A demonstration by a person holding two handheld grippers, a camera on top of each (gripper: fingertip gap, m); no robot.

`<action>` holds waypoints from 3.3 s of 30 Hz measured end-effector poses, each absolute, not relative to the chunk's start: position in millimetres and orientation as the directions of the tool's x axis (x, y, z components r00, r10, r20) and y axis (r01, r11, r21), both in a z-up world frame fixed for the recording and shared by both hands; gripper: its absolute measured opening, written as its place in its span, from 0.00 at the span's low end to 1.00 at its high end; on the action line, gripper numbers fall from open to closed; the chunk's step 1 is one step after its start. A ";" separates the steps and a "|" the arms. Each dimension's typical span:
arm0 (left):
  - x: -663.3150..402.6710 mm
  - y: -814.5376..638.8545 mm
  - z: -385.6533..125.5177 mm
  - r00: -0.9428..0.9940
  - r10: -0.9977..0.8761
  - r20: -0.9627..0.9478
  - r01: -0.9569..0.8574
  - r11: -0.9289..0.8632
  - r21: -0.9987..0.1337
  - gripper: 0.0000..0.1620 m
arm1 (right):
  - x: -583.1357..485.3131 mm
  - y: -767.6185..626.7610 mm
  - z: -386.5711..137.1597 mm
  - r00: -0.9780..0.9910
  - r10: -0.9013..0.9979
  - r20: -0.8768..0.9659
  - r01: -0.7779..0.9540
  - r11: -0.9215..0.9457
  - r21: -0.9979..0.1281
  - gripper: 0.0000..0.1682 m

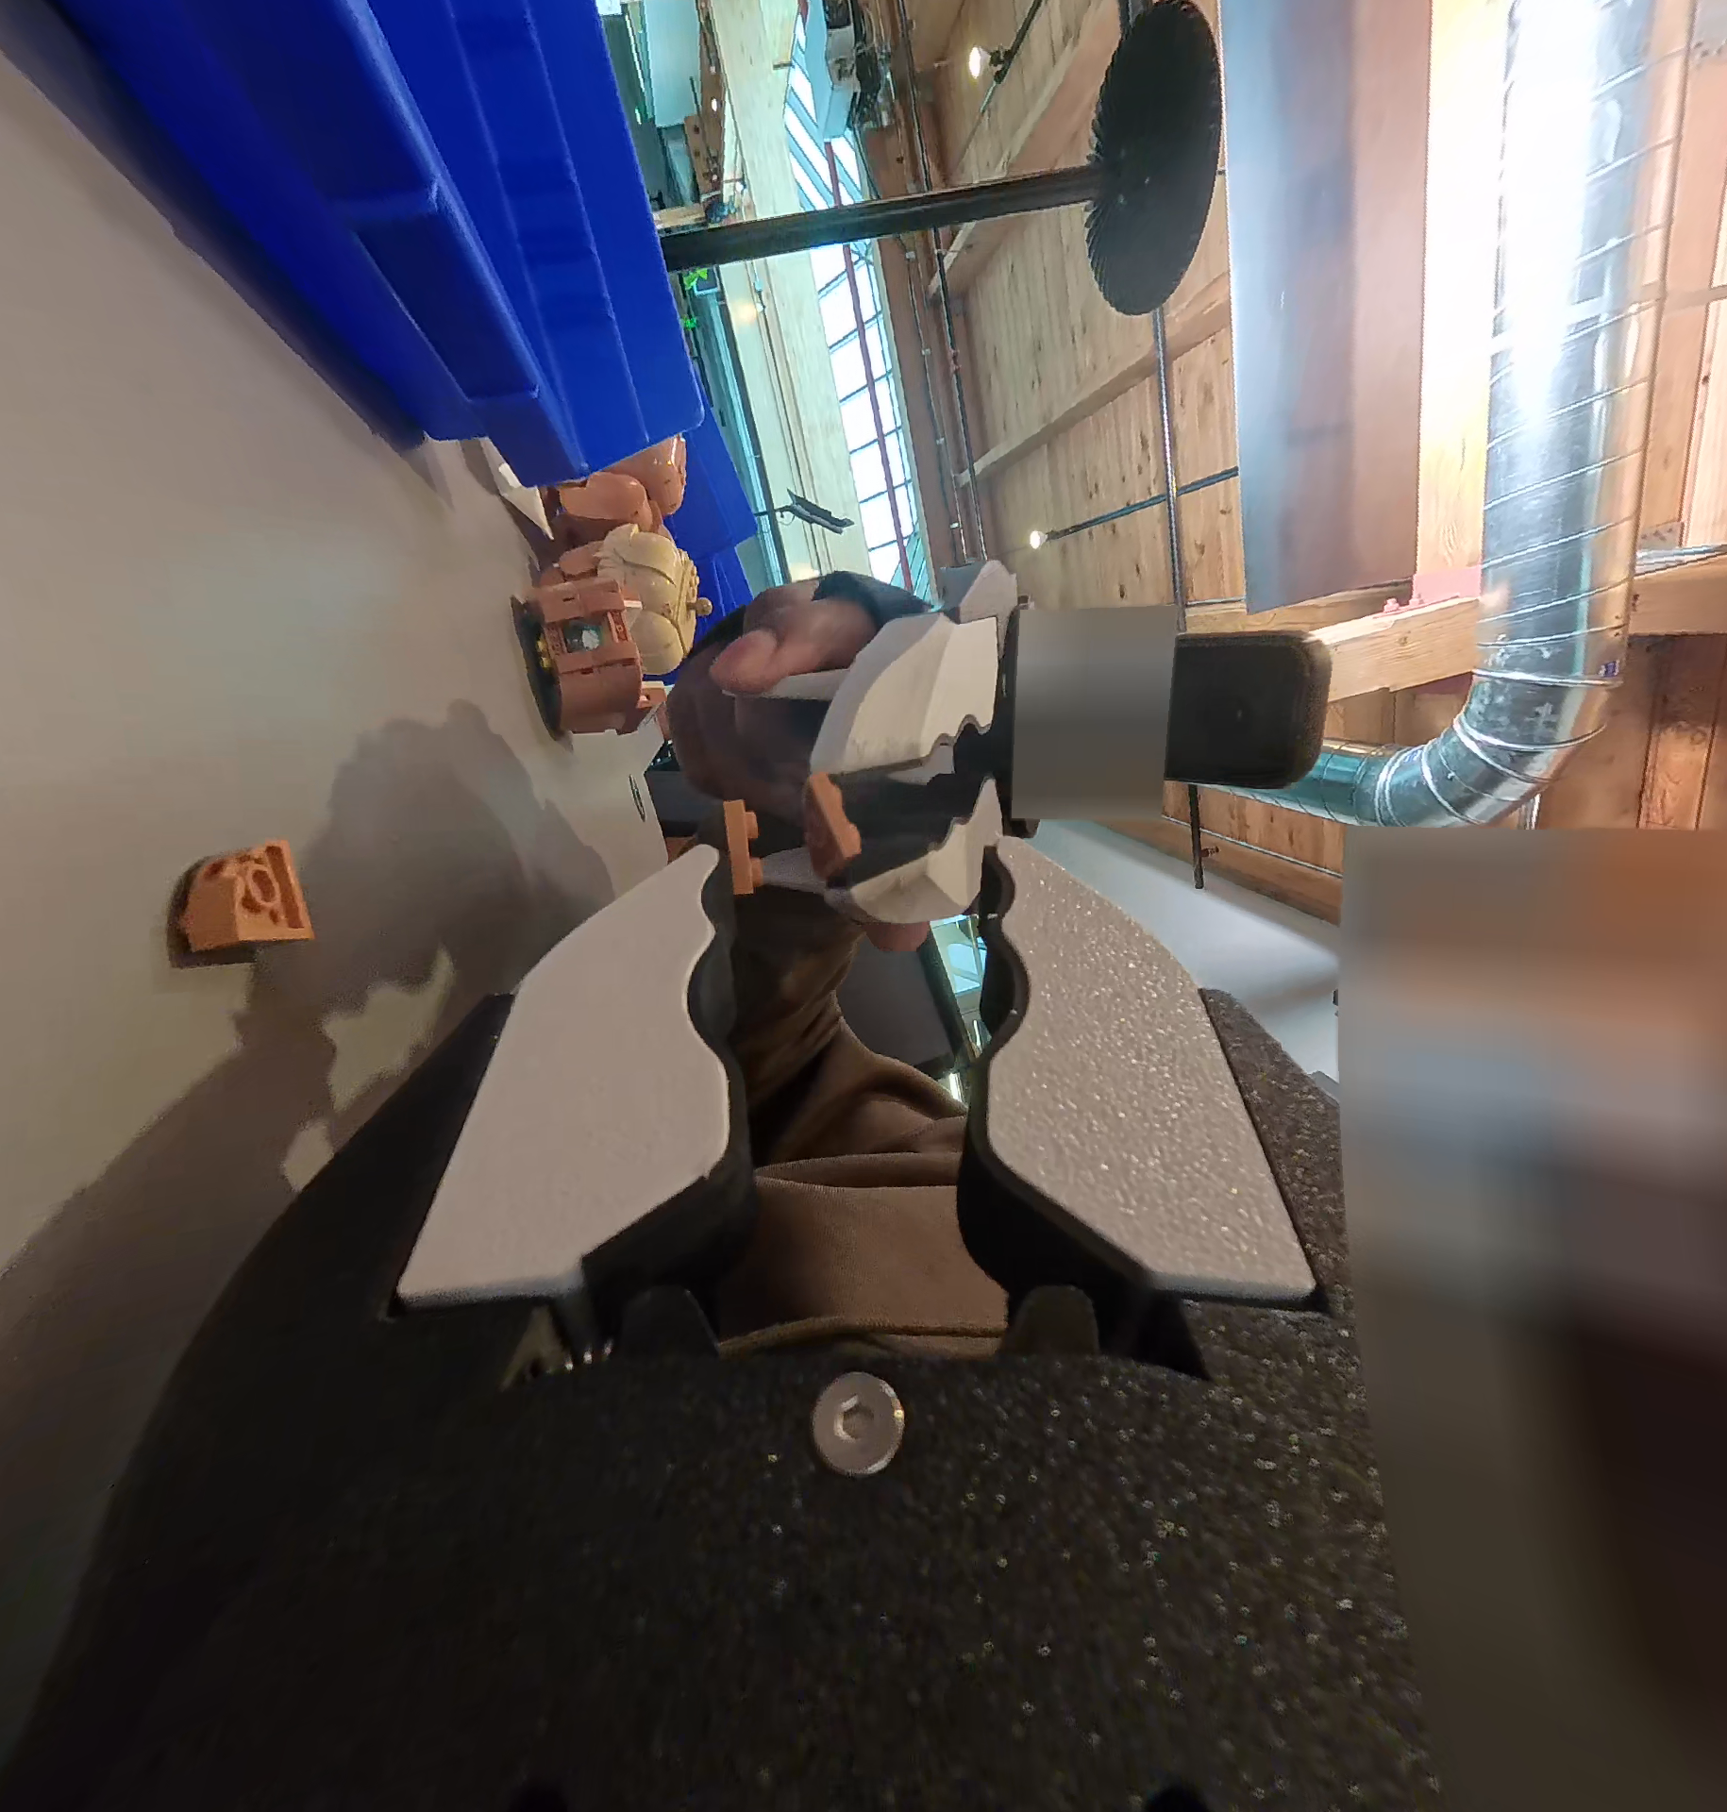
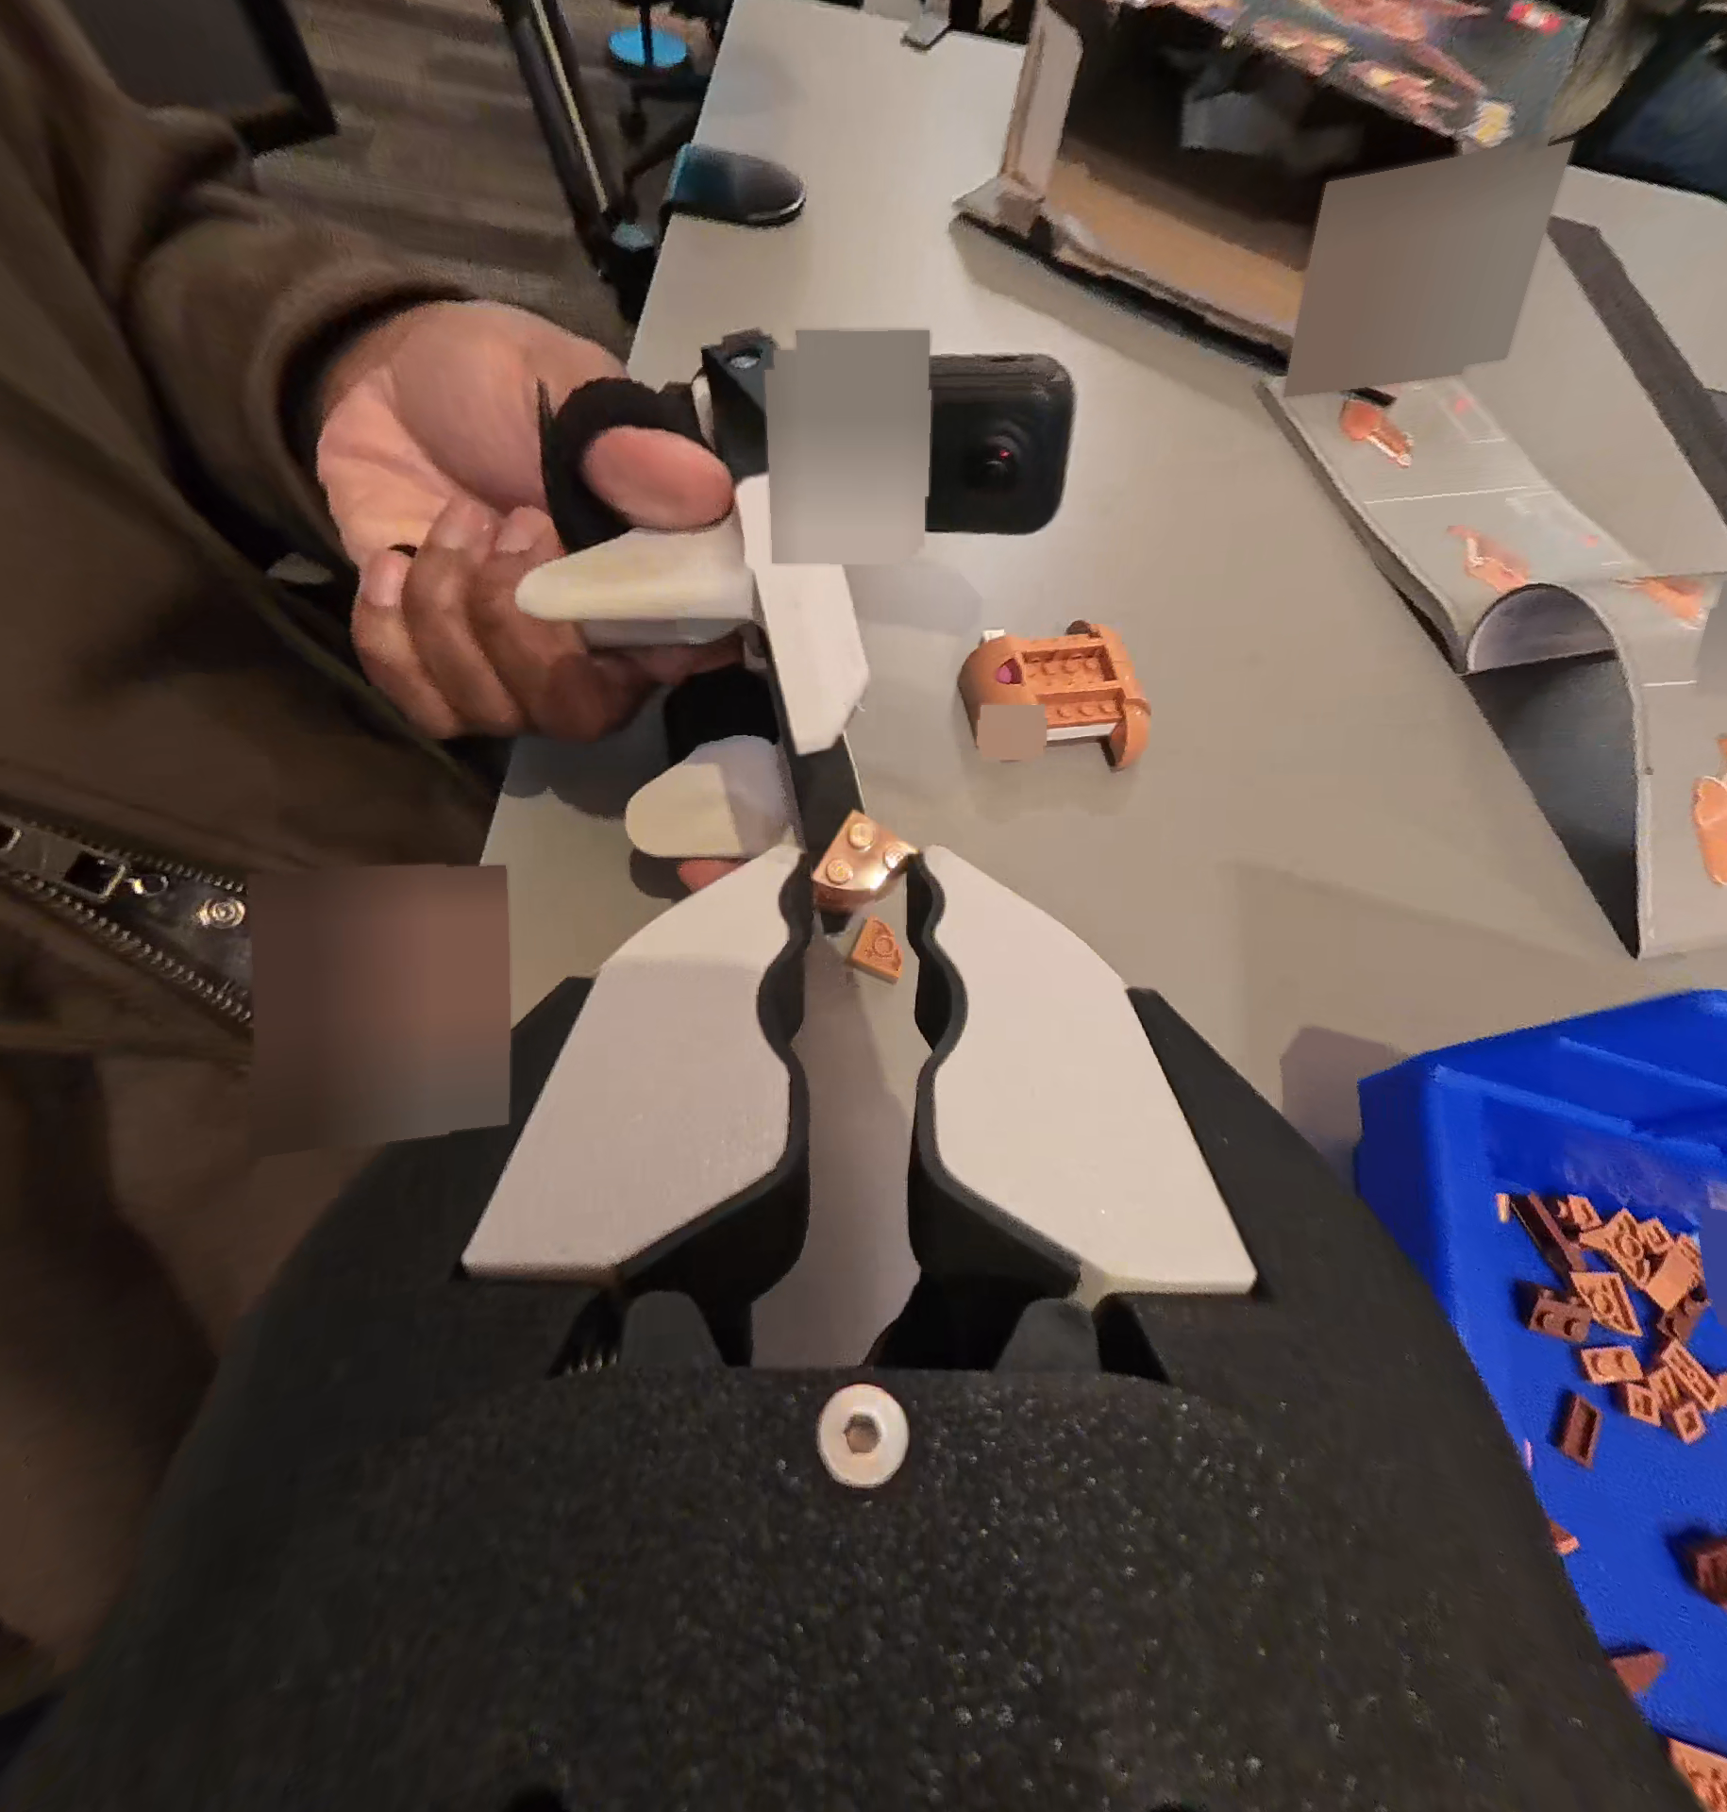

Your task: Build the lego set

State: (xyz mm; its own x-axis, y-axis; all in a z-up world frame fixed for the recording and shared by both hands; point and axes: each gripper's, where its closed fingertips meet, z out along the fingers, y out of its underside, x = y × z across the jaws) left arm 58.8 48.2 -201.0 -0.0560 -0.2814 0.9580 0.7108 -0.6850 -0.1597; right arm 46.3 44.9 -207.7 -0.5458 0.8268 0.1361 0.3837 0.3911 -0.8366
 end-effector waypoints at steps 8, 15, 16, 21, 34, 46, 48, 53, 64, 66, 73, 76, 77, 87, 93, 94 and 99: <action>61.9 47.8 -204.2 -0.043 -0.272 0.961 0.699 -0.696 -0.166 0.29 | 50.3 43.0 -216.5 -0.569 0.806 0.163 0.404 0.447 -0.798 0.11; 65.3 44.9 -205.0 -0.046 -0.268 0.962 0.682 -0.712 -0.166 0.30 | 52.4 40.3 -221.6 -0.614 0.768 0.181 0.415 0.510 -0.753 0.11; 65.5 44.7 -205.0 -0.044 -0.268 0.962 0.681 -0.713 -0.167 0.30 | 51.9 40.7 -221.4 -0.615 0.767 0.185 0.416 0.514 -0.750 0.11; 65.8 44.0 -204.3 -0.041 -0.270 0.962 0.676 -0.716 -0.172 0.30 | 52.2 39.8 -222.1 -0.629 0.756 0.181 0.423 0.528 -0.736 0.11; 67.4 43.0 -205.3 -0.049 -0.266 0.963 0.672 -0.722 -0.165 0.22 | 52.3 37.6 -218.6 -0.634 0.749 0.191 0.416 0.539 -0.732 0.11; 68.1 42.9 -206.3 -0.029 -0.276 0.961 0.684 -0.707 -0.182 0.07 | 51.9 34.5 -208.8 -0.627 0.745 0.228 0.399 0.559 -0.727 0.11; 68.3 42.1 -205.0 -0.026 -0.290 0.957 0.682 -0.705 -0.195 0.06 | 52.1 34.0 -206.9 -0.629 0.741 0.235 0.390 0.562 -0.730 0.11; 68.7 39.0 -196.7 -0.033 -0.336 0.941 0.676 -0.701 -0.227 0.06 | 52.6 36.4 -205.8 -0.622 0.736 0.267 0.370 0.577 -0.728 0.18; 72.6 31.8 -181.2 -0.080 -0.412 0.908 0.654 -0.709 -0.264 0.06 | 59.4 24.9 -180.3 -0.647 0.729 0.221 0.225 0.460 -0.859 0.21; 75.4 28.5 -177.8 -0.064 -0.443 0.894 0.637 -0.708 -0.306 0.06 | 61.3 21.9 -174.9 -0.649 0.727 0.225 0.194 0.444 -0.875 0.19; 83.2 21.7 -171.9 -0.012 -0.502 0.865 0.595 -0.699 -0.397 0.06 | 67.5 12.5 -169.7 -0.661 0.698 0.277 0.118 0.461 -0.880 0.14; 85.0 20.9 -172.5 0.003 -0.508 0.861 0.587 -0.697 -0.413 0.06 | 67.2 12.4 -170.9 -0.652 0.699 0.293 0.114 0.473 -0.874 0.13; 85.5 20.5 -172.4 0.003 -0.509 0.861 0.583 -0.698 -0.415 0.06 | 67.2 12.2 -171.1 -0.651 0.699 0.296 0.112 0.474 -0.873 0.13; 87.0 18.8 -172.5 0.033 -0.525 0.851 0.569 -0.690 -0.448 0.06 | 67.8 10.9 -171.1 -0.652 0.698 0.295 0.102 0.467 -0.878 0.12; 87.2 18.5 -173.7 0.056 -0.528 0.847 0.560 -0.686 -0.464 0.06 | 68.4 10.5 -172.0 -0.654 0.695 0.298 0.103 0.472 -0.876 0.12; 87.3 18.4 -173.8 0.057 -0.528 0.847 0.560 -0.686 -0.465 0.06 | 68.5 10.4 -172.1 -0.655 0.695 0.298 0.103 0.472 -0.875 0.12; 87.4 18.7 -175.5 0.069 -0.521 0.851 0.557 -0.687 -0.466 0.07 | 68.8 10.5 -173.6 -0.657 0.692 0.300 0.105 0.478 -0.872 0.12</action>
State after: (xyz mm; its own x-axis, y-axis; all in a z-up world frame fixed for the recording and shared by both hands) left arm 87.4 18.7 -175.5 0.0688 -0.5214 0.8505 0.5570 -0.6872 -0.4663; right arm 68.8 10.5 -173.6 -0.6568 0.6917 0.3003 0.1052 0.4784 -0.8718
